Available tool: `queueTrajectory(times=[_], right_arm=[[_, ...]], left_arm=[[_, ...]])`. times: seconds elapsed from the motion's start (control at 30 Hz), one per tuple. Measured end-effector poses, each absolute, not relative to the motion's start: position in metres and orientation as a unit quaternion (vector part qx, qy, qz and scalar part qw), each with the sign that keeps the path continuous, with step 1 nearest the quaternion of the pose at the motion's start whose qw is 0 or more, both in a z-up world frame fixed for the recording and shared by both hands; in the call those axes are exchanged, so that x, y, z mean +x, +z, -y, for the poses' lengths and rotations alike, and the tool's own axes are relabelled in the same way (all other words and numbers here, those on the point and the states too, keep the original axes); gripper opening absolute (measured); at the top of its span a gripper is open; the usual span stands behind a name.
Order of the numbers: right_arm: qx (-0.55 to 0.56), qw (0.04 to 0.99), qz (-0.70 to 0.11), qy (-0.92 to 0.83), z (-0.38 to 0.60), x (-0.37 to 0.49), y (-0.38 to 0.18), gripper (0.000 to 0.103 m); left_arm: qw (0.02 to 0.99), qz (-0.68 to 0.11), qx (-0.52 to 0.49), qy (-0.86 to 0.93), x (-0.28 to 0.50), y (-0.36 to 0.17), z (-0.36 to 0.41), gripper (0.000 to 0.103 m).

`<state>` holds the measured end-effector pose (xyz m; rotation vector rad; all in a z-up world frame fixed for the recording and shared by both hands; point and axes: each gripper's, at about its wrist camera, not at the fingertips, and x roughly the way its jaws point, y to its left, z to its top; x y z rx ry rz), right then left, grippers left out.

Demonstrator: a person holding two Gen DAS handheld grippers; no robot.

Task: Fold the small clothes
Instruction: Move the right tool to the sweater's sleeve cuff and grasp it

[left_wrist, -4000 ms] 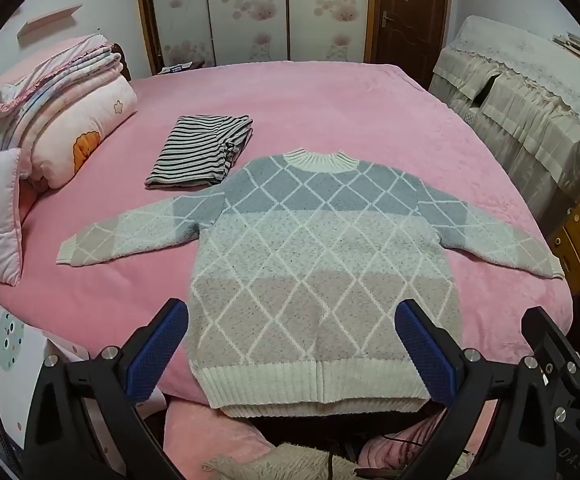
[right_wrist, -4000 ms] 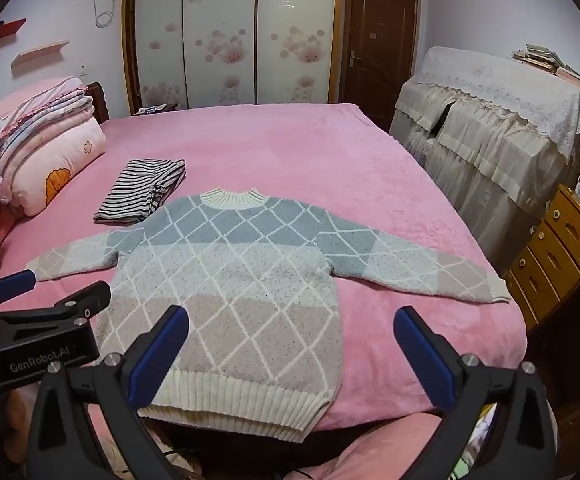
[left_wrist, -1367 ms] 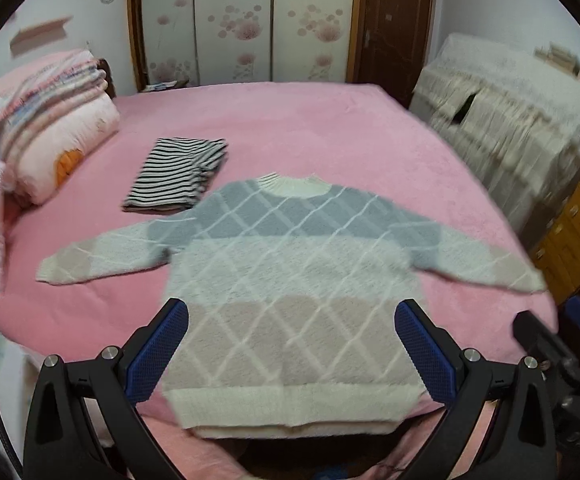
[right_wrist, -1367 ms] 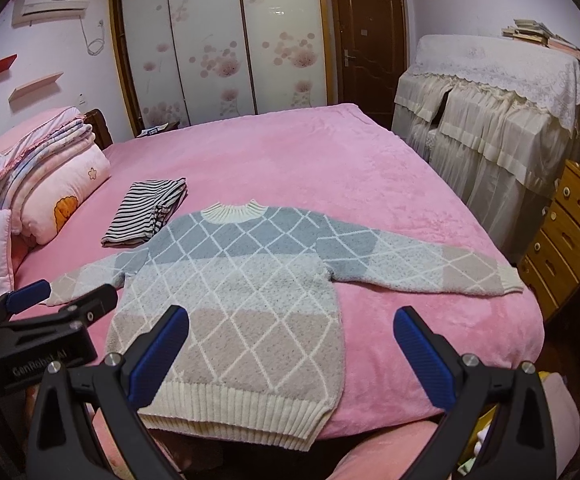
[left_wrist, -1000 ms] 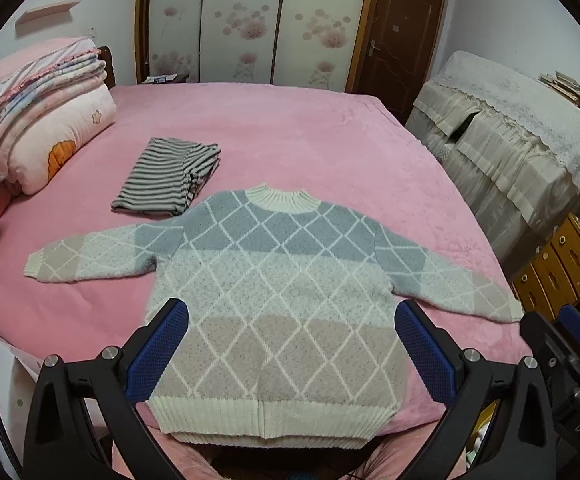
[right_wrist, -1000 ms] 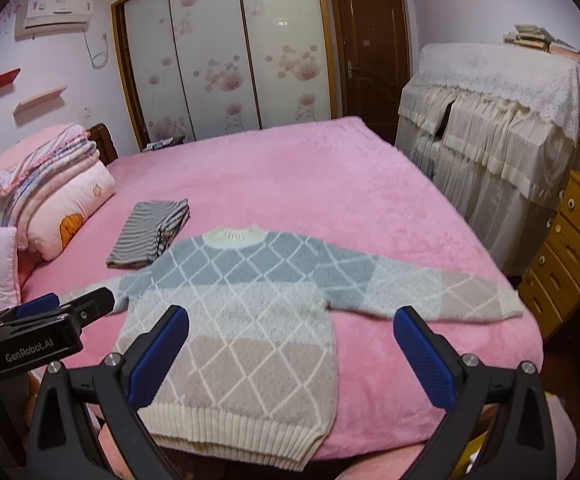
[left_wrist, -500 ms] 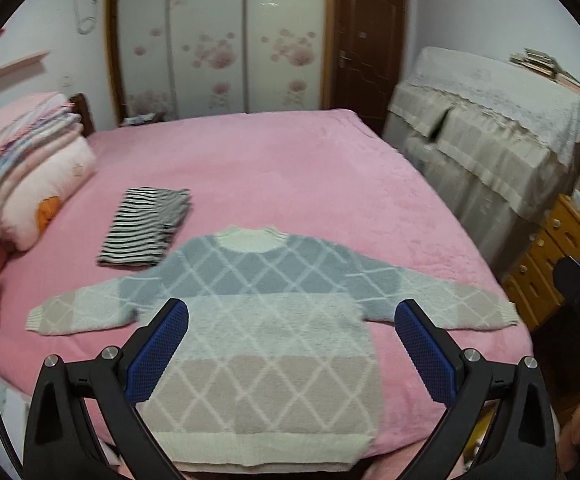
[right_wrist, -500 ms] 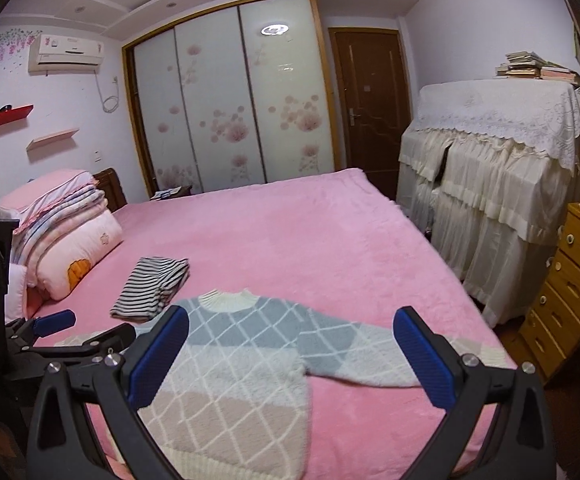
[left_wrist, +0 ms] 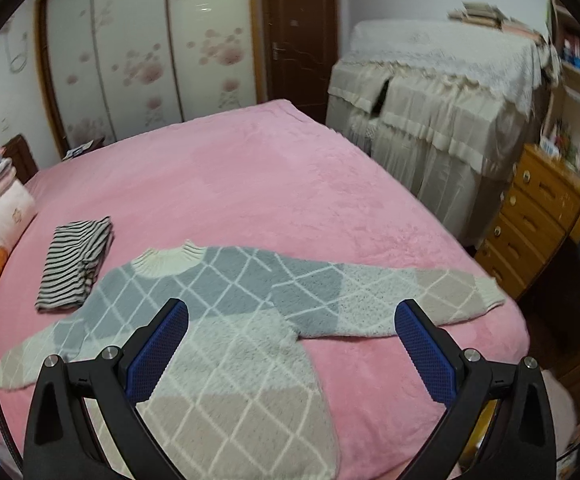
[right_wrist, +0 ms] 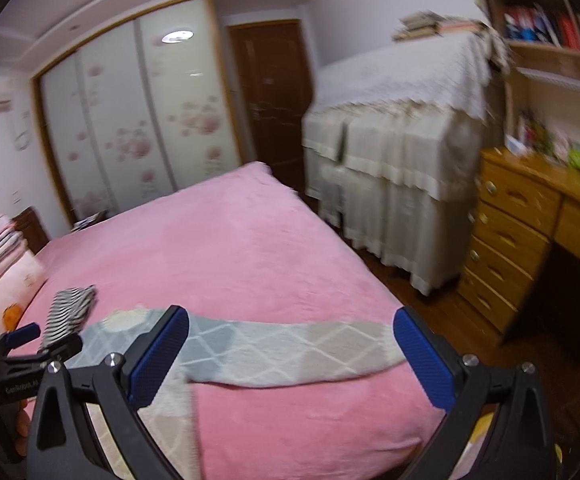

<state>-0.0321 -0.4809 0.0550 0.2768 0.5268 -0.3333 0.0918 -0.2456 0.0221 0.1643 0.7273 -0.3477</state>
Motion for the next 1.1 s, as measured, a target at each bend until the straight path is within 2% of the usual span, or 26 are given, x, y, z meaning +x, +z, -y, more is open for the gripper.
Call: queueTrajectory(times=[0.23, 0.43, 0.6, 0.97, 1.1], right_arm=[[0.206, 0.909, -0.301, -0.203, 0.545, -0.026, -0.009, 0.099], [0.243, 0.876, -0.36, -0.209, 0.566, -0.008, -0.078, 0.088], [0.271, 0.853, -0.398, -0.203, 0.573, 0.005, -0.125, 0.079], [0.364, 0.81, -0.403, -0.223, 0.617, 0.024, -0.177, 0.078], [0.378, 0.799, -0.403, -0.236, 0.634, 0.036, -0.186, 0.07]], left_arm=[[0.901, -0.38, 0.107, -0.18, 0.121, -0.057, 0.281, 0.103], [0.883, -0.417, 0.098, -0.194, 0.144, -0.114, 0.316, 0.103], [0.877, -0.423, 0.102, -0.203, 0.154, -0.139, 0.349, 0.103], [0.875, -0.4, 0.2, -0.187, 0.155, -0.175, 0.423, 0.103], [0.872, -0.409, 0.199, -0.177, 0.161, -0.178, 0.428, 0.103]])
